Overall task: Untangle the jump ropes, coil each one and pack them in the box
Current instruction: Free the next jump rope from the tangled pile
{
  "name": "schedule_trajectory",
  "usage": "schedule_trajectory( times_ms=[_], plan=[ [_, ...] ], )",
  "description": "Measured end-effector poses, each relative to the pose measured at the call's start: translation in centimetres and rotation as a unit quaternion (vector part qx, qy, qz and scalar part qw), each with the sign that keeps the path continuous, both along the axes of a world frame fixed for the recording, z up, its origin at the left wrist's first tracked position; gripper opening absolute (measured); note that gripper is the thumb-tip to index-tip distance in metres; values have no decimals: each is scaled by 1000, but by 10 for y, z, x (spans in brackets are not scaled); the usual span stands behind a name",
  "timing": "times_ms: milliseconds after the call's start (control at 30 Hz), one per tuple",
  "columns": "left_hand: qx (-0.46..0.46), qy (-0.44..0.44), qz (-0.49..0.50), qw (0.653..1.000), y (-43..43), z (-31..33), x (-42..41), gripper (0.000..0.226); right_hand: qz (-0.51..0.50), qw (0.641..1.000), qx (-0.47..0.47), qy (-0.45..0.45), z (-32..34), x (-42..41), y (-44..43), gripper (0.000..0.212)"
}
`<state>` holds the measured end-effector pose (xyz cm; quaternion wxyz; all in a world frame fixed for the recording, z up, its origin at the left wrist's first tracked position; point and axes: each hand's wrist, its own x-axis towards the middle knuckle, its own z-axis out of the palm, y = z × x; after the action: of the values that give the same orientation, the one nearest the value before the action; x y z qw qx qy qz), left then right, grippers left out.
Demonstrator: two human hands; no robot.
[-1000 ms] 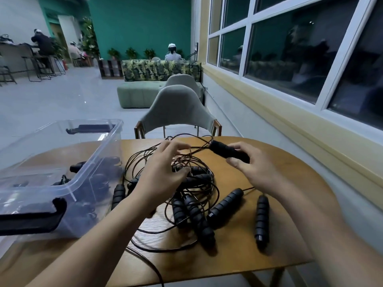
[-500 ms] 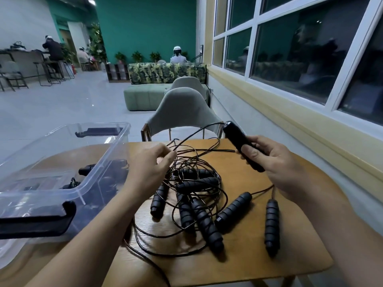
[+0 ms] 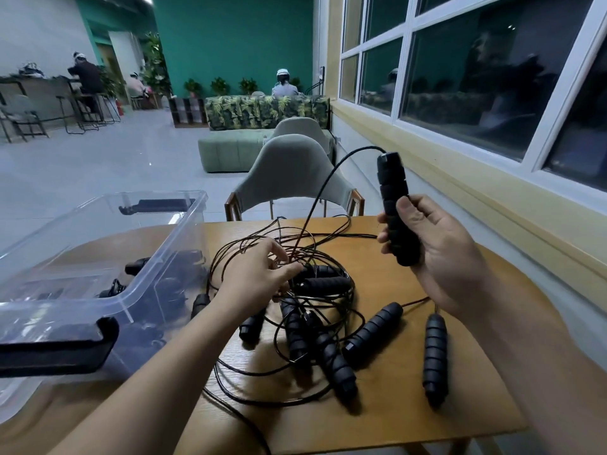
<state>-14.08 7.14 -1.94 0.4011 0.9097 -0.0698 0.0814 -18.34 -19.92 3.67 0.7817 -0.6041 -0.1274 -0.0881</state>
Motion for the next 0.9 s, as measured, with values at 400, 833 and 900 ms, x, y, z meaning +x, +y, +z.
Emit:
schedule_trajectory(
  times_ms=[400, 833, 900],
  plan=[
    [-114, -151, -22, 982, -19, 25, -1, 13, 1, 998, -28, 55, -23, 9, 14, 31],
    [-279, -150, -140, 938, -69, 94, -13, 13, -14, 994, -99, -39, -18, 10, 23, 28],
    [-304, -146, -136, 931, -72, 96, -13, 12, -6, 994, -98, -41, -16, 10, 22, 28]
  ],
)
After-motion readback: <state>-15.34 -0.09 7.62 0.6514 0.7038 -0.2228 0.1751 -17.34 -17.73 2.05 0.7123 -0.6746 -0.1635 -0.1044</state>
